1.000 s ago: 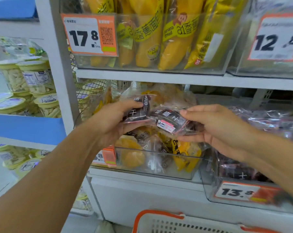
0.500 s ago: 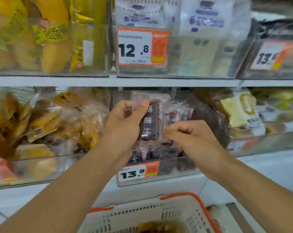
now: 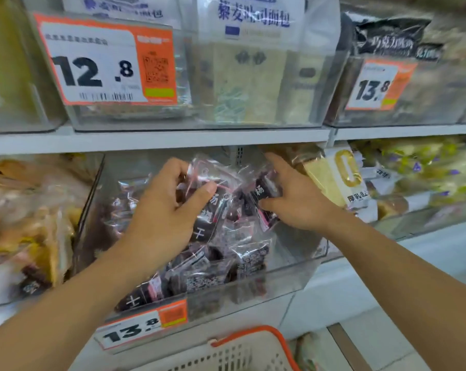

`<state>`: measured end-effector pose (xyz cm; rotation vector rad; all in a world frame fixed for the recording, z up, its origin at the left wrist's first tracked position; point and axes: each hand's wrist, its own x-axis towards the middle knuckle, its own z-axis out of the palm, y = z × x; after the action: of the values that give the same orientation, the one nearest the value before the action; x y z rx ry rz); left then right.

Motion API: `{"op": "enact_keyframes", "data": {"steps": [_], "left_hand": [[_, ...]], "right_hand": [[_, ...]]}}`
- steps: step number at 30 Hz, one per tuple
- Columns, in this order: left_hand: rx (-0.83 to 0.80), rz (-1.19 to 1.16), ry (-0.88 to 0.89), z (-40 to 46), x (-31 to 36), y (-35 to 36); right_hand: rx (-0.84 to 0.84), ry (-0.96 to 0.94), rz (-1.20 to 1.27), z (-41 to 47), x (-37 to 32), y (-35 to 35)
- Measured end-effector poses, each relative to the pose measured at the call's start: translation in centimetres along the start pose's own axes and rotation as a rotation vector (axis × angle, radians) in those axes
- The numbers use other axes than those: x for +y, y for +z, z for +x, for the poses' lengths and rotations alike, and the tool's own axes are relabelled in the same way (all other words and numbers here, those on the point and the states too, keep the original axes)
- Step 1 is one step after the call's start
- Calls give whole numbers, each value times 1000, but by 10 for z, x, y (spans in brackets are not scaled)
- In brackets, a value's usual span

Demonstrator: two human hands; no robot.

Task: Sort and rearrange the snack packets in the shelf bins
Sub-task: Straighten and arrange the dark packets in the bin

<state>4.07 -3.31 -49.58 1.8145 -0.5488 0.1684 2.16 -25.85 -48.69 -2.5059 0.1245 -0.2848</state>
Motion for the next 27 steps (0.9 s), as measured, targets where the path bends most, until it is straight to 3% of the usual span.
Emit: {"op": "enact_keyframes", "data": {"steps": [2,8,12,17,20,27], "left_hand": [[39,-24,-31,3,-10,1],[239,-489,-357,12,-25,2],[233,-522,-338,11,-31,0],[209,-477,-293,10,-32,0],[226,-485,-281,10,-34,2],[227,-496,-263,8,-33,2]], "right_hand": [[19,-20,-71,13,-6,0],[-67,-18,-129,46,-15,-6],[24,-112,-254,46,-9,-4],[-153,-140,-439,33,-8,10],[-153,-122,-536,38,1,19],[-39,-100,-231,53,13,20]]}}
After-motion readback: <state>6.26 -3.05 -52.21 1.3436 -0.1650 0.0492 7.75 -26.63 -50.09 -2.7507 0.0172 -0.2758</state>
